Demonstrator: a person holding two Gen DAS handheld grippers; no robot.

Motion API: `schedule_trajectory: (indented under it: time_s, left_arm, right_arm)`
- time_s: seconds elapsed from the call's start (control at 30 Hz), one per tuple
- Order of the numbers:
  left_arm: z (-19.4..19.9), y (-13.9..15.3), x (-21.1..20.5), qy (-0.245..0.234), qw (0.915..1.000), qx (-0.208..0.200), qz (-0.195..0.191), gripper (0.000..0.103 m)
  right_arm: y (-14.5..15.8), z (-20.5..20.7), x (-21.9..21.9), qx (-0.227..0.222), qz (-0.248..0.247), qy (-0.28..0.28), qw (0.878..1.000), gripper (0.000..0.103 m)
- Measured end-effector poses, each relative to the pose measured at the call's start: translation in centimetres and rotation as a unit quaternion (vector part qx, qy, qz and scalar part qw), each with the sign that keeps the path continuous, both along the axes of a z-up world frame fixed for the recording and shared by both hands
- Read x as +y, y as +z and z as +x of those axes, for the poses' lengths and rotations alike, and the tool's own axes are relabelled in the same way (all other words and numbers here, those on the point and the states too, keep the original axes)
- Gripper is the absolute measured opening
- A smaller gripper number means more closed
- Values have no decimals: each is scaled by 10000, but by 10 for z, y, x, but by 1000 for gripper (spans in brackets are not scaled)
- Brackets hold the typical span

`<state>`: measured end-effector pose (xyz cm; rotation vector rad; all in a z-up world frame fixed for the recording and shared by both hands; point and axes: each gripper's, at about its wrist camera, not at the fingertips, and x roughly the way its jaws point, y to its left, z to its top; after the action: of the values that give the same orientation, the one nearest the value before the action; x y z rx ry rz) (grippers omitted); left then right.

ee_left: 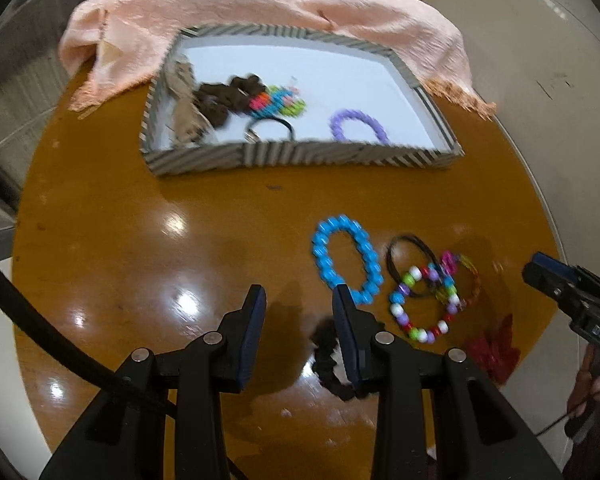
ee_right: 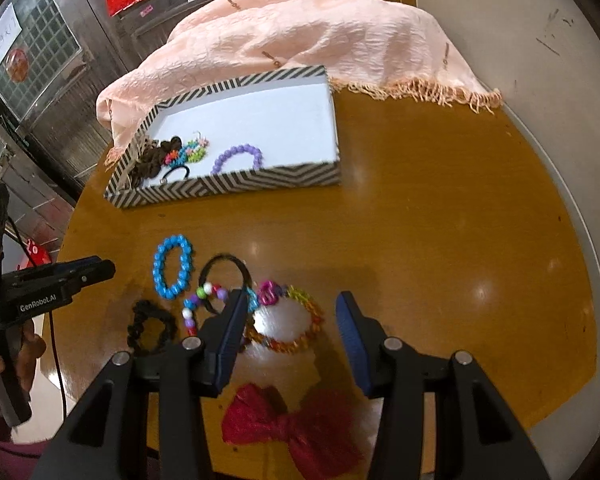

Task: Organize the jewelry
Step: 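Withdraw both grippers from the tray and reach toward the black scrunchie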

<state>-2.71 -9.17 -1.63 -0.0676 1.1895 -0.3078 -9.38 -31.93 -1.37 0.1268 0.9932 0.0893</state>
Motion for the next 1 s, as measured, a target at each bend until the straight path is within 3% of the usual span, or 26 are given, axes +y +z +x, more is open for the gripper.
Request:
schedule_trajectory:
  time_s: [0.2, 0.47, 0.57, 1.0]
  left_arm:
    - [-16, -10, -10, -434, 9989, 159, 31, 19]
    - [-30, -20, -14, -632, 9975, 326, 12, 20]
    - [-32, -20, -14, -707, 9970, 323, 23, 25]
    - [-33, -22, -13, -450, 9982, 382, 49, 26]
  right_arm:
    - [-9, -13, 2, 99, -12, 122, 9999, 48]
    - [-13, -13, 24, 101, 32, 440, 9990, 48]
    - [-14, -12, 31, 115, 10, 543, 9985, 48]
    - [-17, -4, 46, 114, 16, 779, 9969, 48]
